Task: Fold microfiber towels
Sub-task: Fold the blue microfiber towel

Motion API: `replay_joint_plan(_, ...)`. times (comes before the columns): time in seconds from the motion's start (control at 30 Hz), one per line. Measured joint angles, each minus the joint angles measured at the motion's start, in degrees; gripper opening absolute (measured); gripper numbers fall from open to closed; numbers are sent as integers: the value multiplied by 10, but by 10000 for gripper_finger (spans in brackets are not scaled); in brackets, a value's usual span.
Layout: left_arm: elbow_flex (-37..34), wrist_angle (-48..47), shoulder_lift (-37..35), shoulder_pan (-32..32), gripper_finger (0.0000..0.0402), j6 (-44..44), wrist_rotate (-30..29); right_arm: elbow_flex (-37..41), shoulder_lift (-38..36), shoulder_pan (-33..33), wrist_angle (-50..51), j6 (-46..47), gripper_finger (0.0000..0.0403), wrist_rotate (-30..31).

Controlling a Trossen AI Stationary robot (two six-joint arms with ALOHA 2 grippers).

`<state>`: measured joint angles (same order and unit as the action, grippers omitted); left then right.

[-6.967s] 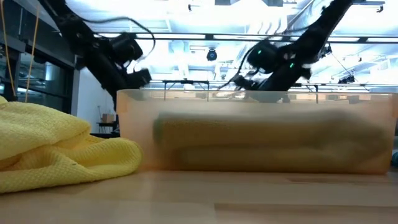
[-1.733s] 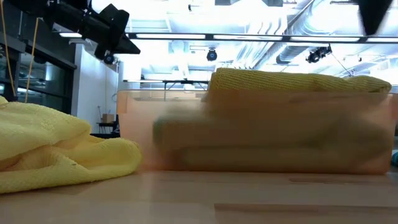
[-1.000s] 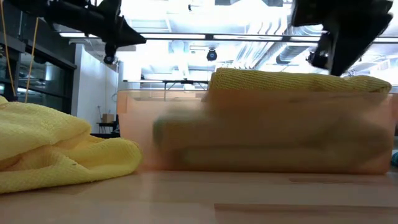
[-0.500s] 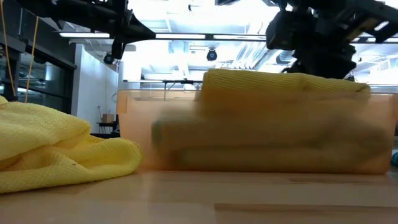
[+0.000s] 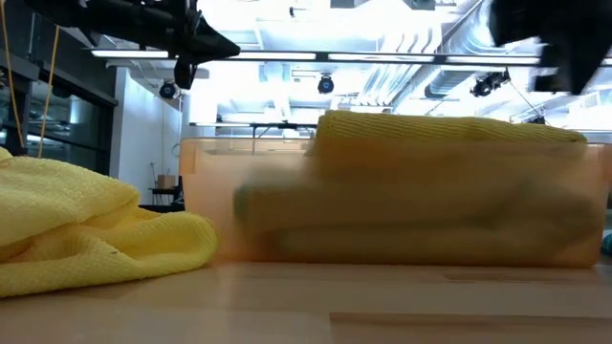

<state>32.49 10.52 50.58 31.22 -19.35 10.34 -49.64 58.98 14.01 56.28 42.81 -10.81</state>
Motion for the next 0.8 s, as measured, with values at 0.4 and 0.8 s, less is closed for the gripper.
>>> replay_joint_plan(0.4, 0, -1, 3, 0, 0, 17, 11, 97, -12, 84, -143, 345, 108, 20)
replay_joint_plan(0.8, 0, -2, 3, 0, 0, 20, 12, 117, 125, 62, -242, 384, 231, 7)
